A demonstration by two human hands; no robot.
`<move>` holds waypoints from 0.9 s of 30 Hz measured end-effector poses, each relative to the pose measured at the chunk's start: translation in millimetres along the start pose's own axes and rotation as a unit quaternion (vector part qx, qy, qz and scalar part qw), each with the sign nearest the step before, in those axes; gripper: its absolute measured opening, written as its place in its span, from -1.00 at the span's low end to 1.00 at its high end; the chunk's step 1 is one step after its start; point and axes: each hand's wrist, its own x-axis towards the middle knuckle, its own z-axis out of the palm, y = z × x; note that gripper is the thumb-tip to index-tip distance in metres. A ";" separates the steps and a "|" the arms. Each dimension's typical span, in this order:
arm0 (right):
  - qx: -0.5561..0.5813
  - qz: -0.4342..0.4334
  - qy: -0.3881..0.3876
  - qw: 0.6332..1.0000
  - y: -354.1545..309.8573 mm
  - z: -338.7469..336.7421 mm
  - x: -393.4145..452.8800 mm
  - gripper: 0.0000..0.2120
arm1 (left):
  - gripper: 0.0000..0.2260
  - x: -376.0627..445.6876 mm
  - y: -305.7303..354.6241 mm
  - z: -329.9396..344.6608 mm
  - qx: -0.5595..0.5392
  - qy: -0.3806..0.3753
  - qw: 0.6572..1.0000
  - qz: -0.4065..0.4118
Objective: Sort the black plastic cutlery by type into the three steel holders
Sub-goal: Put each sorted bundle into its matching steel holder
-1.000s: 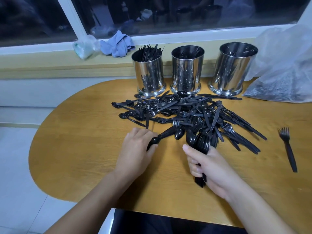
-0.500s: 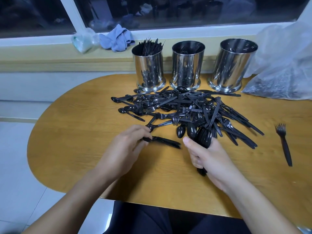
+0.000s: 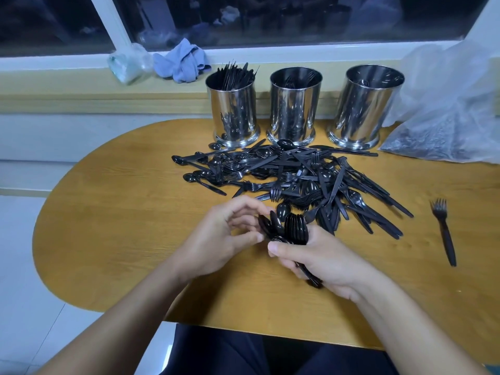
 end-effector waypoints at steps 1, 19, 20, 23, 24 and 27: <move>0.017 0.002 -0.001 1.000 1.3 -1.2 -0.9 -0.72 | -0.65 1.7 -3.0 0.9 0.003 0.018 1.000 0.003; 0.143 0.006 0.084 0.986 13.3 -5.6 4.3 -0.73 | -0.69 17.0 -38.9 -20.0 0.349 0.146 0.919 -0.112; 0.140 0.005 0.085 0.986 13.6 -5.1 4.0 -0.73 | -0.71 13.9 -38.5 -23.8 0.338 0.145 0.923 -0.112; 0.135 0.003 0.089 0.987 14.4 -4.4 3.4 -0.74 | -0.79 1.1 -38.9 -34.0 0.284 0.144 0.940 -0.122; 0.132 0.003 0.090 0.987 14.6 -3.8 3.5 -0.74 | -0.81 -3.0 -39.8 -36.8 0.253 0.150 0.948 -0.123; 0.125 0.002 0.092 0.988 15.5 -1.9 3.3 -0.74 | -0.84 -15.1 -38.3 -42.4 0.170 0.158 0.965 -0.121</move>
